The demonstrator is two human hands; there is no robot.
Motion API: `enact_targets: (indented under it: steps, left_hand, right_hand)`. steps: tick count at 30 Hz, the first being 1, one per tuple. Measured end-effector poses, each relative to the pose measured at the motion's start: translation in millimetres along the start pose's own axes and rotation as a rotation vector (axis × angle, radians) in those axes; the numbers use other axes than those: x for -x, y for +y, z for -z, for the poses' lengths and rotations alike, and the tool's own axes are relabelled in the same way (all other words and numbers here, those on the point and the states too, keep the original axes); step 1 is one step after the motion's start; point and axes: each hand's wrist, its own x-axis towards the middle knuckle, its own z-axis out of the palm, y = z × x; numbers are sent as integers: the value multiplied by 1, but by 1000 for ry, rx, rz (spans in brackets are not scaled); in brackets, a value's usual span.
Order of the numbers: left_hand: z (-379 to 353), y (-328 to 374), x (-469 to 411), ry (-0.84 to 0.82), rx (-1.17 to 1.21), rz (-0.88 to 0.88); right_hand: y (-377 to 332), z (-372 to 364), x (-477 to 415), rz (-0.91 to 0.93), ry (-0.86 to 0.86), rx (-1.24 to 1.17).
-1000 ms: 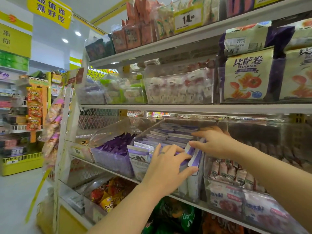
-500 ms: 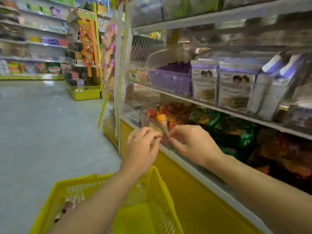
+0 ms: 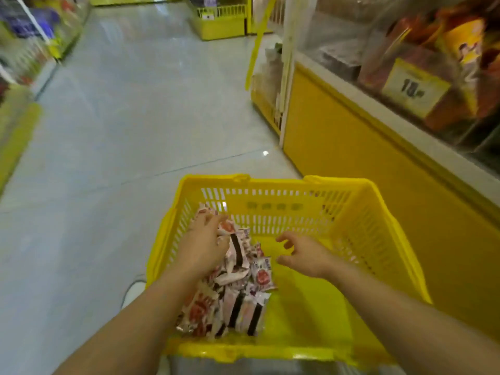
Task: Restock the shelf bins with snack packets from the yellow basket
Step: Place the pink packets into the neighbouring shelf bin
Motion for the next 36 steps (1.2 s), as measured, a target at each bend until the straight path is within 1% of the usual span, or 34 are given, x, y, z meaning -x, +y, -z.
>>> enact_targets:
  steps: [3, 7, 10, 13, 17, 21, 24, 29, 31, 34, 36]
  left_hand:
    - [-24, -19, -13, -60, -93, 66]
    - [-43, -22, -24, -69, -267, 111]
    - [-50, -21, -26, 0, -303, 104]
    - [-52, -22, -30, 73, -265, 117]
    - [-50, -22, -38, 70, -217, 188]
    - [-48, -18, -40, 57, -124, 230]
    - [-47, -15, -42, 57, -172, 192]
    - [-41, -16, -47, -103, -84, 164]
    - [-35, -15, -50, -166, -82, 162]
    - [-30, -8, -59, -342, -234, 150]
    - [-28, 0, -66, -410, -383, 126]
  right_hand:
    - [10, -27, -36, -97, -156, -174]
    - [24, -53, -70, -199, -243, -366]
    - [35, -71, -87, -207, -263, -486]
    - [42, -85, -99, -196, -272, -589]
    - [40, -97, -107, -187, -284, -698]
    - [33, -102, -110, -189, -241, -690]
    - [30, -102, -109, -182, -250, -679]
    - [48, -77, -102, -187, -226, -599]
    - [64, -61, -98, -209, -189, -573]
    - [88, -40, -90, -224, -132, -592]
    - [100, -31, -86, -212, -129, -592]
